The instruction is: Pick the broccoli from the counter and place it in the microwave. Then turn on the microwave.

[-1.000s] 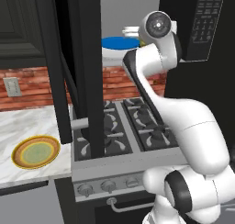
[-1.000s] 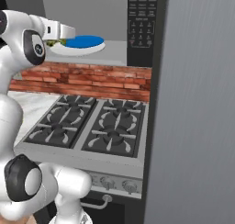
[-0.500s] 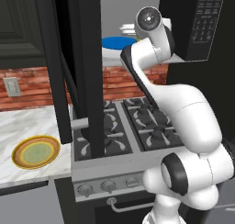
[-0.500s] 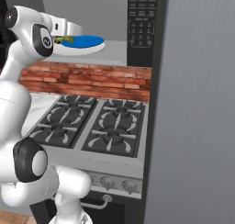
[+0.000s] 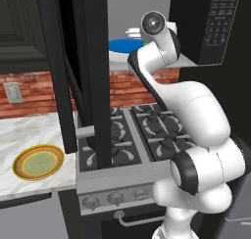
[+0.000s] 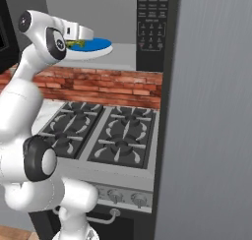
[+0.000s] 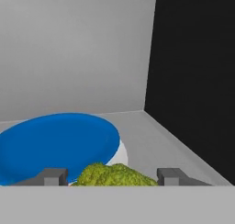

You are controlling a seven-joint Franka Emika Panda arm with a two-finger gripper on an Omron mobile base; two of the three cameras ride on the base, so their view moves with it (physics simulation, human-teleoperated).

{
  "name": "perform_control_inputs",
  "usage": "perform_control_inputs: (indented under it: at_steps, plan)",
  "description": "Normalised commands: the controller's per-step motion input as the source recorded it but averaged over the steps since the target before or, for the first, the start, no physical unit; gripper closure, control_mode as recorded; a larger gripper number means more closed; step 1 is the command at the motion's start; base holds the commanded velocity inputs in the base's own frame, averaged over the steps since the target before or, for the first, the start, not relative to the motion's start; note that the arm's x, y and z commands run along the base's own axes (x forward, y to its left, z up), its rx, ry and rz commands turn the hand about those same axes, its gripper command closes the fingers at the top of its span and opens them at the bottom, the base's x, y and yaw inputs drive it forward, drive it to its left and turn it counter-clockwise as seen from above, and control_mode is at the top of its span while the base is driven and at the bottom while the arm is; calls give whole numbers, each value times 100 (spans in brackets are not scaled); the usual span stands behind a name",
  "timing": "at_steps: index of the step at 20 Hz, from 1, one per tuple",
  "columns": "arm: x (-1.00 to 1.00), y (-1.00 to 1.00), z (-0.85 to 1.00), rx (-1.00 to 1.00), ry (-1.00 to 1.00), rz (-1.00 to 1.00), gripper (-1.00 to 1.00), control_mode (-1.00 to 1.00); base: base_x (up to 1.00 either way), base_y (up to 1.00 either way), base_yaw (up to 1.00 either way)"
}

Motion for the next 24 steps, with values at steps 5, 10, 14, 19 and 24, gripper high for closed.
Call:
perform_control_inputs:
  at_steps: [5,10,14,19,24]
  plan:
    - [41,0,-9,0,0,0,100,-100,0,0,0]
    - [34,0,-9,0,0,0,100,-100,0,0,0]
    - [29,0,-8,0,0,0,100,-100,0,0,0]
    - [31,0,-8,0,0,0,100,-100,0,0,0]
    - [37,0,-7,0,0,0,100,-100,0,0,0]
